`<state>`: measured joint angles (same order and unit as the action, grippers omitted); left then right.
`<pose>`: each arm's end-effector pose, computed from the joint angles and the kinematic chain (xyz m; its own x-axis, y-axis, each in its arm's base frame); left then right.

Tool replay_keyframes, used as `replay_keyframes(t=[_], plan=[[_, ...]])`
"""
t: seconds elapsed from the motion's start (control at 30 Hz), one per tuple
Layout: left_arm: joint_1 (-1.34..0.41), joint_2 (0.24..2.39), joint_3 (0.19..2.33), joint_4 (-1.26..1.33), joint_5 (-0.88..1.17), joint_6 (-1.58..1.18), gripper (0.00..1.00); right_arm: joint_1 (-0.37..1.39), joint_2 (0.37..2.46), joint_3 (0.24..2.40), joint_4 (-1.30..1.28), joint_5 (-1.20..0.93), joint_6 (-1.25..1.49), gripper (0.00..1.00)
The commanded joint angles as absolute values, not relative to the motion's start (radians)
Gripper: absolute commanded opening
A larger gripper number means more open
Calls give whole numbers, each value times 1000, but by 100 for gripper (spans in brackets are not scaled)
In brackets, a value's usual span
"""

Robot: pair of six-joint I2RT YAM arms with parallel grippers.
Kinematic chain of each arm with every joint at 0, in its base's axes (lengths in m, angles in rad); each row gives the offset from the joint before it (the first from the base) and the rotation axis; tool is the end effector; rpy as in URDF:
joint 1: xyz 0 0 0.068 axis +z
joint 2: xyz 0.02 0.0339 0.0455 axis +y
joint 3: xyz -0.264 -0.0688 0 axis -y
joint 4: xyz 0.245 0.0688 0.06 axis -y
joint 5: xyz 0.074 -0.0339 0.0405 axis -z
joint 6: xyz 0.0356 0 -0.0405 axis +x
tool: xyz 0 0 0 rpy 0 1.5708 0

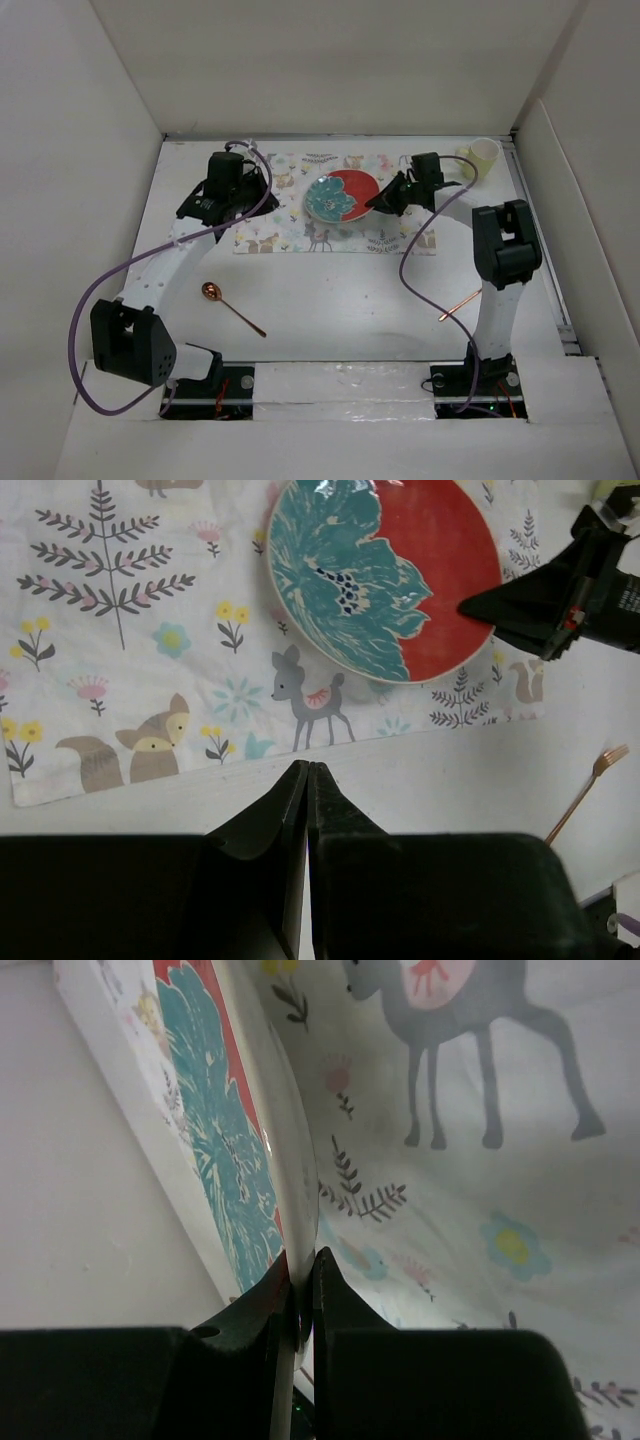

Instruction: Set the dinner table for one person

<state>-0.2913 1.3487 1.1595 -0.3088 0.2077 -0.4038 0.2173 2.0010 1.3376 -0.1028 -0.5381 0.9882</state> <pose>0.2942 -0.0959 0.3319 -0.5994 -0.2217 -0.7692 0.2382 0.8680 -0.4358 0.4213 0.1117 0.1773 -0.8282 0.5514 -0.0997 0.2651 0.5424 0.7972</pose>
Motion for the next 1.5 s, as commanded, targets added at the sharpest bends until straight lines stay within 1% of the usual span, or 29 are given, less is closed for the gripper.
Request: replay_keyframes(t=[0.0, 0.17, 0.33, 0.37, 0.43, 0.47, 0.5, 0.53, 0.57, 0.67, 0.73, 0.8, 0.83, 0.87, 0.9, 0.93, 0.97, 1.0, 1.03, 1.07, 1.17, 1.2, 1.23, 1.27, 1.3, 1.33, 1.37, 1.4, 1.47], plan=[[-314, 1287, 1174, -267, 222, -399, 0, 221, 1983, 1465, 114, -618, 1065, 0], [-314, 1301, 1172, -268, 213, -396, 0, 239, 2071, 1480, 112, -612, 1069, 0], [-314, 1299, 1158, -249, 229, -406, 0, 261, 2083, 1431, 97, -595, 1055, 1], [-314, 1302, 1158, -245, 230, -408, 0, 261, 2077, 1401, 88, -586, 1045, 13], [-314, 1301, 1147, -242, 232, -411, 0, 261, 2049, 1367, 84, -562, 1035, 29], [-314, 1301, 1144, -236, 232, -413, 2, 261, 2037, 1350, 71, -554, 1023, 40], [-314, 1301, 1140, -238, 230, -414, 4, 261, 2025, 1333, 55, -540, 1009, 45], [-314, 1301, 1137, -235, 232, -414, 9, 261, 2005, 1332, 35, -531, 997, 48], [-314, 1299, 1135, -233, 229, -413, 12, 261, 1996, 1336, -36, -519, 956, 52], [-314, 1296, 1129, -238, 218, -400, 19, 236, 1947, 1367, -165, -445, 864, 60], [-314, 1293, 1134, -241, 215, -388, 22, 210, 1924, 1400, -224, -410, 825, 61], [-314, 1282, 1131, -245, 207, -380, 23, 168, 1887, 1416, -273, -382, 786, 59], [-314, 1281, 1129, -244, 203, -370, 23, 149, 1875, 1440, -284, -379, 781, 54], [-314, 1275, 1129, -250, 196, -364, 23, 128, 1858, 1457, -307, -374, 770, 37], [-314, 1270, 1127, -255, 192, -356, 22, 79, 1853, 1479, -319, -364, 766, 24], [-314, 1270, 1124, -256, 192, -351, 15, 52, 1850, 1505, -333, -347, 764, 8], [-314, 1263, 1123, -264, 192, -339, 9, 28, 1850, 1560, -356, -316, 758, 0], [-314, 1258, 1115, -267, 189, -334, 3, 5, 1855, 1598, -383, -228, 753, 0], [-314, 1252, 1109, -267, 189, -330, 0, -41, 1865, 1642, -421, -185, 744, 0], [-314, 1238, 1103, -270, 186, -322, 0, -63, 1881, 1743, -490, -145, 726, 0], [-314, 1221, 1077, -270, 183, -316, 0, -116, 1960, 1911, -634, 65, 704, 0], [-314, 1221, 1071, -279, 172, -308, 0, -127, 1982, 2002, -659, 154, 703, 0], [-314, 1224, 1069, -284, 167, -304, 1, -138, 2021, 2049, -685, 191, 701, 0], [-314, 1226, 1069, -291, 160, -302, 6, -147, 2043, 2087, -730, 222, 701, 12], [-314, 1226, 1068, -291, 156, -299, 13, -165, 2069, 2164, -750, 259, 701, 21], [-314, 1226, 1068, -291, 156, -299, 22, -166, 2113, 2199, -770, 270, 701, 30], [-314, 1230, 1069, -293, 156, -299, 26, -179, 2137, 2230, -803, 282, 700, 40], [-314, 1233, 1075, -295, 158, -302, 30, -189, 2157, 2255, -814, 294, 698, 43], [-314, 1244, 1080, -301, 164, -304, 30, -189, 2213, 2324, -839, 302, 692, 49]])
